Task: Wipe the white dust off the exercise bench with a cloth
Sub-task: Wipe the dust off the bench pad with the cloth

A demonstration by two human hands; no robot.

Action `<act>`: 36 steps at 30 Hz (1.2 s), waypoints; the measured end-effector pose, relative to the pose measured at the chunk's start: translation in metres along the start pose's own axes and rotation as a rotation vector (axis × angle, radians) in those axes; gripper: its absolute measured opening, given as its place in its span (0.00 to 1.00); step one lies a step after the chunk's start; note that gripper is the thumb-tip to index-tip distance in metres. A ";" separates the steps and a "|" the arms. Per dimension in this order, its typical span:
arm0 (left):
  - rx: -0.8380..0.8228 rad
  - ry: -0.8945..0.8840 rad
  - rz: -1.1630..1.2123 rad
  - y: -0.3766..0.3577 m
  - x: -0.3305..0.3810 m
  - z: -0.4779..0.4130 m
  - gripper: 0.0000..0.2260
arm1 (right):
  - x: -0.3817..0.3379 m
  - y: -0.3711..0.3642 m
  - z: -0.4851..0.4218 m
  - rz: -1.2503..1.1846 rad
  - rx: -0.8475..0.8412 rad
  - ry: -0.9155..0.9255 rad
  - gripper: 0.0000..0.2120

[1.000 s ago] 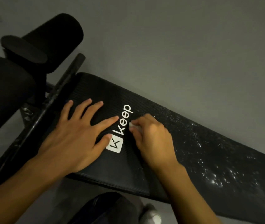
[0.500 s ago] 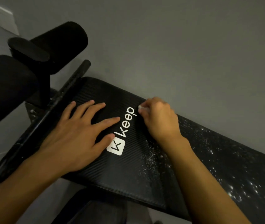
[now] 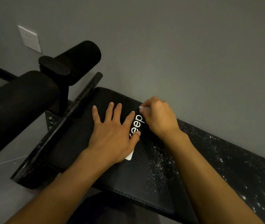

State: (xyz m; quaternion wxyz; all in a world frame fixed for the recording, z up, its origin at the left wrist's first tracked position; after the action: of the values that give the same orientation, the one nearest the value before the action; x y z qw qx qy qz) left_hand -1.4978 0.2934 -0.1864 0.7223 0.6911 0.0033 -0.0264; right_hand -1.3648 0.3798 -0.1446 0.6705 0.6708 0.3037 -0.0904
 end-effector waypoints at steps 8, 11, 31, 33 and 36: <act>0.048 -0.007 0.013 -0.005 -0.003 0.002 0.36 | 0.019 0.010 -0.004 0.054 0.059 -0.035 0.11; 0.065 -0.009 0.024 -0.006 -0.004 0.004 0.35 | 0.016 0.008 0.009 0.047 -0.008 0.060 0.11; 0.103 -0.038 0.082 -0.004 0.040 0.010 0.24 | 0.033 0.037 0.137 -0.078 -0.215 0.184 0.06; 0.097 -0.041 0.079 -0.003 0.040 0.010 0.24 | 0.034 0.034 0.128 -0.044 -0.142 0.168 0.07; 0.100 -0.037 0.075 -0.002 0.040 0.011 0.25 | 0.030 0.027 0.115 0.055 -0.010 0.167 0.07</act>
State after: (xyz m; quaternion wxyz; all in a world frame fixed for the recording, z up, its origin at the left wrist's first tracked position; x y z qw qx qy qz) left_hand -1.4586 0.2813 -0.1897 0.6872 0.7254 -0.0373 -0.0124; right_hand -1.2930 0.2807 -0.1474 0.6484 0.6807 0.3406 -0.0140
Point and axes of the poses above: each hand's wrist, its own z-axis away from the middle knuckle, its own y-axis out of the back of the hand, x = y × z, the point moved 1 cm from there along -z, towards the middle knuckle, and after that the axes turned 13 degrees about -z, right-handed, at the moved point
